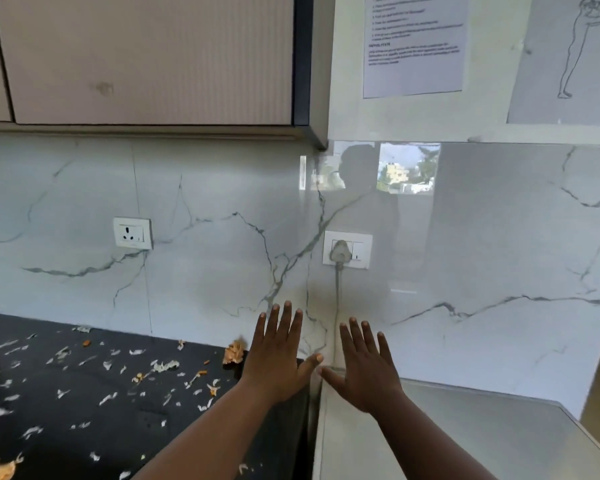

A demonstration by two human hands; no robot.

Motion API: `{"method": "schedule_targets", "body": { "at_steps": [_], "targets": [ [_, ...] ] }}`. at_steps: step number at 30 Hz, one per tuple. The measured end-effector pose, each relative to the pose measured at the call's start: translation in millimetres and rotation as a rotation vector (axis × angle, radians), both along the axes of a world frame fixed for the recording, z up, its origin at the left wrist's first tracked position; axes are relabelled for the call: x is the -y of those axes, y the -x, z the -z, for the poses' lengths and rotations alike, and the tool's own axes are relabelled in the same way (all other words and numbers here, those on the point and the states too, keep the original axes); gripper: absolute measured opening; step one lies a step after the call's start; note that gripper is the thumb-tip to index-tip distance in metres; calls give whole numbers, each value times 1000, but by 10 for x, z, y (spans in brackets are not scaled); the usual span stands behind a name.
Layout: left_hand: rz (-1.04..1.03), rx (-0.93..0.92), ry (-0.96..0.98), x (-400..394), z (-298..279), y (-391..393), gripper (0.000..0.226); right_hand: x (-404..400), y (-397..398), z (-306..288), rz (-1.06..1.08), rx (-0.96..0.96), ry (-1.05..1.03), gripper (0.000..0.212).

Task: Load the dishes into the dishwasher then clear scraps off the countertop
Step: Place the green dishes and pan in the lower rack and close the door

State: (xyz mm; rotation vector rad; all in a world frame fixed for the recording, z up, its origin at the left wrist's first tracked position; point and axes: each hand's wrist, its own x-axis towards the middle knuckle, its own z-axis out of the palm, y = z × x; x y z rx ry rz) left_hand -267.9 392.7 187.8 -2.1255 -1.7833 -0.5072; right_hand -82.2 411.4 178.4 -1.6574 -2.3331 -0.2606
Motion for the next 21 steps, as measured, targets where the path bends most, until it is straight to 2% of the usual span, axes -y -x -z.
{"method": "schedule_targets", "body": {
  "at_steps": [3,5,7,11,14,21],
  "targets": [
    [13,-7,-86,-357,-247,164,102,-292,201,-293,74,-26,-56,108],
    [6,-25,-156,-569,-416,247,102,-469,277,-469,114,1,-81,99],
    [18,-2,-127,-775,-553,336,93,-645,356,-619,146,3,-92,88],
    [90,35,-150,-1126,-748,460,86,-920,423,-835,197,-8,-94,87],
    [113,28,-234,-1343,-746,507,86,-1119,348,-873,255,31,-99,85],
    [160,69,-291,-1737,-619,474,83,-1516,141,-886,332,37,-28,84]
  ]
}}
